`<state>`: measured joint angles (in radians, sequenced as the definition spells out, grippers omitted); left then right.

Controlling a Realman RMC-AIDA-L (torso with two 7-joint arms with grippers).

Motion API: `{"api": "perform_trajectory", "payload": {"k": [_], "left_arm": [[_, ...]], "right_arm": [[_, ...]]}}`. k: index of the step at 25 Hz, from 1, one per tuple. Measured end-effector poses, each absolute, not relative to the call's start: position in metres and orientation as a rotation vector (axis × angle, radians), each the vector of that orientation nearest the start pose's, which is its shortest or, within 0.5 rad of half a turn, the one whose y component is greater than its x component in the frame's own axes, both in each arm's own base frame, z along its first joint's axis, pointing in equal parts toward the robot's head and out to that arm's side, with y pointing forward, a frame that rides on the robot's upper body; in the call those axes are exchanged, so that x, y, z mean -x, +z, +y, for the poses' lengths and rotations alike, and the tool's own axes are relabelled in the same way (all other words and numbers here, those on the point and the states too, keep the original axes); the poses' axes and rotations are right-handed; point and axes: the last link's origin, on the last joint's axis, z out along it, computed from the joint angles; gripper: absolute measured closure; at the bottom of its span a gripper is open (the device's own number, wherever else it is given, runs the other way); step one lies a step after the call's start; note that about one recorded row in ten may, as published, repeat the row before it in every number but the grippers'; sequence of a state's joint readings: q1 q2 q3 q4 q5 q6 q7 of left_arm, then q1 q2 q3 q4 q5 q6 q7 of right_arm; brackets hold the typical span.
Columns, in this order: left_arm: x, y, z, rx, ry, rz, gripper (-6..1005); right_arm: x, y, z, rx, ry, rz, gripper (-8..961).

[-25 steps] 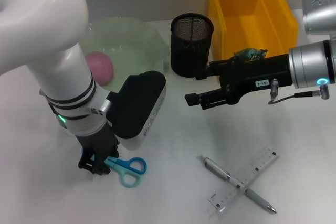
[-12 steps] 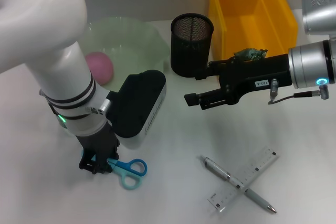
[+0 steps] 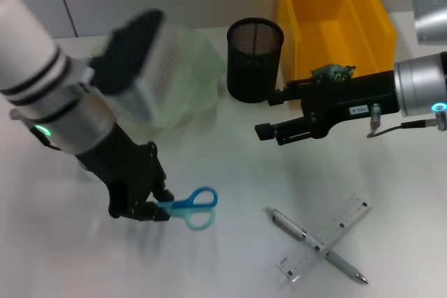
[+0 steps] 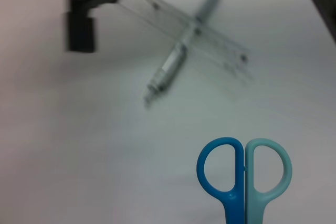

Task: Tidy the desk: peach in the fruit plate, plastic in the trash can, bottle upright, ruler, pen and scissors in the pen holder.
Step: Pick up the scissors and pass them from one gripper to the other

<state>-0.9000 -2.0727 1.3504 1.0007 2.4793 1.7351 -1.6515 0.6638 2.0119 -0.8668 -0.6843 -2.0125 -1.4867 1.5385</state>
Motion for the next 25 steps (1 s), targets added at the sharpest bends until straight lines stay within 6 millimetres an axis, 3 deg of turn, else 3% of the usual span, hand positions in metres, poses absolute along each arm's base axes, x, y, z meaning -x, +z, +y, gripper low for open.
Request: {"api": "perform_trajectory", "payload": {"k": [1,4,6,9,10,20,25], "left_arm": [[0.142,-0.024,0.356,3.248,0.574,0.228,782],[0.146,-0.014,0.356,3.247,0.432,0.121,782],[0.153,0.002,0.355,3.206,0.223,-0.019,782],[0.156,0.007,0.353,3.189,0.135,-0.067,782],[0.162,0.012,0.347,3.167,-0.019,-0.137,782],[0.181,0.021,0.32,3.028,-0.606,-0.313,782],[0.19,0.003,0.313,2.925,-0.759,-0.339,783]], "right_arm": [[-0.226,0.01,0.371,2.855,0.489,0.542,164],[-0.227,0.014,0.371,2.856,0.49,0.538,165],[-0.23,0.018,0.37,2.85,0.491,0.531,165],[-0.232,0.022,0.369,2.84,0.499,0.522,165],[-0.232,0.023,0.369,2.837,0.51,0.516,166],[-0.237,0.027,0.358,2.833,0.591,0.475,167],[-0.242,0.027,0.35,2.795,0.669,0.461,168]]}}
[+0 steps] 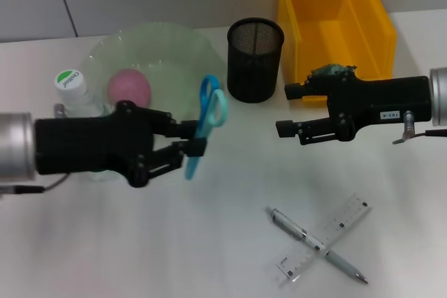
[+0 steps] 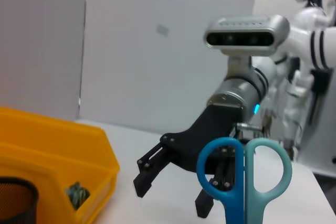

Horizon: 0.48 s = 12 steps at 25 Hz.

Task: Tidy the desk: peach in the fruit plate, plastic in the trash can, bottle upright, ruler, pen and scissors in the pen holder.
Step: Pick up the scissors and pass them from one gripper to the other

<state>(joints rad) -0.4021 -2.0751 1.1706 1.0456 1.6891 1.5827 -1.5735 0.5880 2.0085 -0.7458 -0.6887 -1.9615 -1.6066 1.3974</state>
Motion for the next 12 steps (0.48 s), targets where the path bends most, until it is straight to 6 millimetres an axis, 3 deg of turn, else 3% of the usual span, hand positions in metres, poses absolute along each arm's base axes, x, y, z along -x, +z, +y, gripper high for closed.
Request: {"api": "perform_trajectory", "payload": {"k": [1,3,8,12], "left_arm": [[0.19,0.003,0.313,2.925,-0.759,-0.339,783],[0.19,-0.021,0.306,2.897,-0.829,-0.306,783],[0.189,-0.038,0.302,2.858,-0.919,-0.291,782],[0.197,-0.048,0.302,2.73,-1.017,-0.293,782]], "right_arm": [[-0.242,0.027,0.35,2.79,0.677,0.457,168],[-0.243,0.027,0.349,2.782,0.694,0.452,168],[-0.246,0.026,0.343,2.789,0.717,0.465,169],[-0.255,0.032,0.336,2.771,0.728,0.488,169]]}}
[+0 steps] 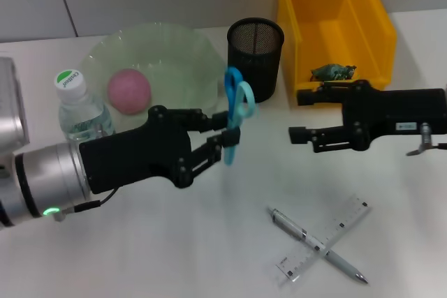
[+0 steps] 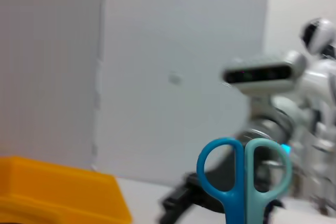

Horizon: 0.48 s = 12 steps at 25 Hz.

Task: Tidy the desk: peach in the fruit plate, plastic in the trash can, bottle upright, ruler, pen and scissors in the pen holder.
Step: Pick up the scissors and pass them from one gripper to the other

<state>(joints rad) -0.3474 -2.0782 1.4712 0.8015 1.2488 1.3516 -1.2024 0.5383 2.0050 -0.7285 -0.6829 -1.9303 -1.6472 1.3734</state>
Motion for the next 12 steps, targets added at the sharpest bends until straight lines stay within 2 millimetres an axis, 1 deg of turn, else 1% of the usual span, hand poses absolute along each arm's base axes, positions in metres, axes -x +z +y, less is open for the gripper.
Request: {"api": "perform_trajectory", "payload": {"k": [1,6,7,8,11,12], "left_arm": [[0.2,-0.052,0.303,2.68,-1.027,-0.292,782],[0.208,-0.061,0.309,2.552,-1.016,-0.303,782],[0.208,-0.061,0.309,2.552,-1.016,-0.303,782],[0.212,-0.065,0.312,2.477,-1.01,-0.314,782],[0.213,-0.07,0.314,2.415,-1.003,-0.33,782],[0.213,-0.075,0.315,2.384,-0.983,-0.331,782]], "right_arm": [[-0.257,0.035,0.334,2.761,0.733,0.492,170],[-0.268,0.05,0.331,2.702,0.748,0.496,170],[-0.27,0.053,0.33,2.69,0.754,0.497,170],[-0.272,0.056,0.33,2.672,0.766,0.499,171],[-0.275,0.06,0.327,2.619,0.822,0.492,171],[-0.274,0.059,0.327,2.603,0.848,0.487,171]]}}
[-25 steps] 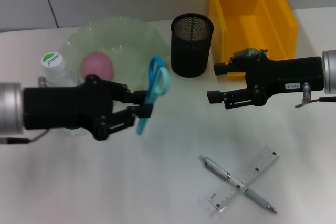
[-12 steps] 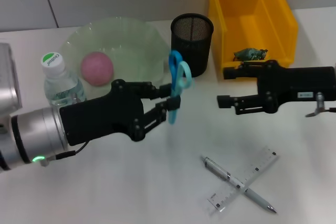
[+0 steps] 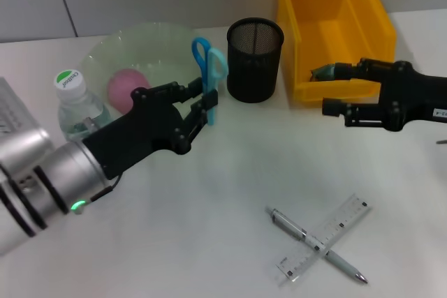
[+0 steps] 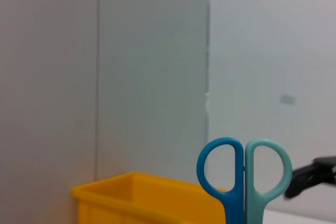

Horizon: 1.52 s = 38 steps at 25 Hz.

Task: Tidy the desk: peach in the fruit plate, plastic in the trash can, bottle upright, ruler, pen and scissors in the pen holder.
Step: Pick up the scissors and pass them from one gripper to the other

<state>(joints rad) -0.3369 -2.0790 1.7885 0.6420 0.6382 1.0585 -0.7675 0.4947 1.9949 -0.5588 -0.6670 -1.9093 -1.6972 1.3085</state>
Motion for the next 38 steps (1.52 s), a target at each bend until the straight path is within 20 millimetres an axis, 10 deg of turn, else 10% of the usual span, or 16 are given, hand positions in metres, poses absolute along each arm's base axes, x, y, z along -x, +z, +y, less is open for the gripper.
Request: {"api": "perform_trajectory", "payload": {"k": [15,38], "left_arm": [[0.195,-0.098,0.317,2.199,-0.954,-0.3,783],[0.187,-0.1,0.324,2.119,-0.92,-0.289,780]], "right_arm": [[-0.249,0.008,0.322,2.408,1.18,0.354,173],[-0.208,-0.044,0.349,2.251,1.206,0.251,177]]}}
